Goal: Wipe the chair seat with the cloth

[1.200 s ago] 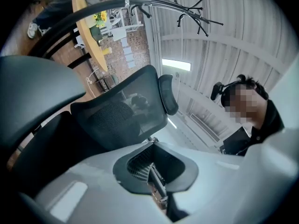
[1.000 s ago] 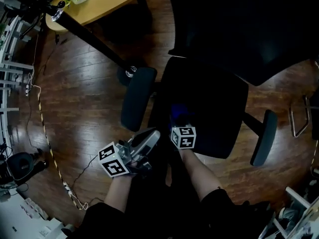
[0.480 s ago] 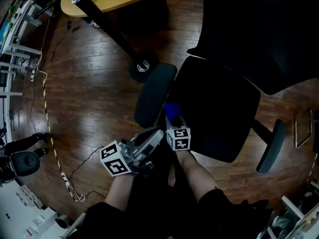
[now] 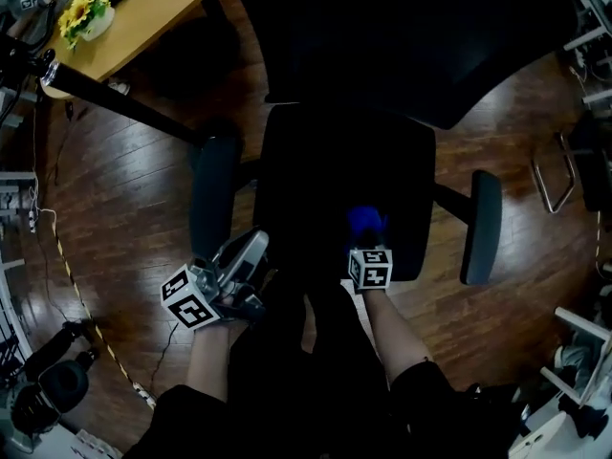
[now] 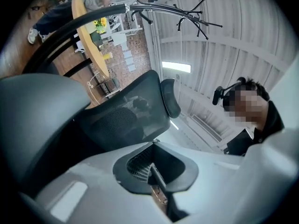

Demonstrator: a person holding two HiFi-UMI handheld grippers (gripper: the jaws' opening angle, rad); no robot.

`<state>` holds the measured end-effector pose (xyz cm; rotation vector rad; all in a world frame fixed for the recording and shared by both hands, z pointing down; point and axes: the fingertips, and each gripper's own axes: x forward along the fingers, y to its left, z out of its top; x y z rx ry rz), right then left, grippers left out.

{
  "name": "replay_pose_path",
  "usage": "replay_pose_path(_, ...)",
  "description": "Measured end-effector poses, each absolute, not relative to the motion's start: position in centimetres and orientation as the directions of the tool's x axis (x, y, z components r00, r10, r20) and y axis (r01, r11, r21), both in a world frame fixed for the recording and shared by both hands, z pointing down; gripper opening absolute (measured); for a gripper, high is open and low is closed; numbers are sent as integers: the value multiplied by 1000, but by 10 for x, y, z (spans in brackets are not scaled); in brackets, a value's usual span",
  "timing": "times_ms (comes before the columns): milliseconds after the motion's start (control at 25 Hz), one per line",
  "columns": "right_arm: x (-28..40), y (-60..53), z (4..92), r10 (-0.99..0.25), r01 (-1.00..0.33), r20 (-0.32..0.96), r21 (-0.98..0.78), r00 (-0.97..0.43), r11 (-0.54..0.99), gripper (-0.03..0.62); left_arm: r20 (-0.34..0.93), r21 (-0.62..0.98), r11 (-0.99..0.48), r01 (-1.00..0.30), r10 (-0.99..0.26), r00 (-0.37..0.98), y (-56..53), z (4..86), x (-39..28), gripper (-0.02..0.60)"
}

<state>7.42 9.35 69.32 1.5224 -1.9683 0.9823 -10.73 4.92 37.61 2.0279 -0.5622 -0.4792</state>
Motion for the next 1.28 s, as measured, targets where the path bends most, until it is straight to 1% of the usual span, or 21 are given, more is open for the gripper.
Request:
replay_pose_path(200,178,132,684,-639,-980,762,-190,-107,-62,64,-86,882,-438,-173,-511,856,49,381,-80,-8)
replay_pose_path(320,221,150,672,-667,-978,744,-163,-38,-127,64,-74,887,-431,-164,-483,872,56,383,-58,-8)
replay_pose_path(440,234,154,667,-690,-975,724,-167,-23,-143,64,-72,884,-440,-157,-460,885,57,382,-42,-8)
replay_pose_path(640,231,152,666,-692,-963,722,-199,-18,-182,64,-68,883,-438,-166,-470,880,57,383,-46,-8)
replay_pose_path(720,205,146,659,-705,-965,706,-227,-67,-135,64,-67,884,-433,-173,-484,872,60,382,-53,-8)
replay_pose_path(880,102,128,652,-690,-936,669,-350,-277,36,64,-67,885,-423,-195,-530,845,63,380,-74,-8)
replay_pose_path(1080,-39,113,647,-589,-844,616,-474,-522,251,64,-75,874,-421,-243,-610,789,60,368,-111,-8)
replay_pose_path(1280,-138,121,655,-468,-749,585,-540,-662,384,66,-55,872,-389,-296,-681,730,68,369,-151,-8)
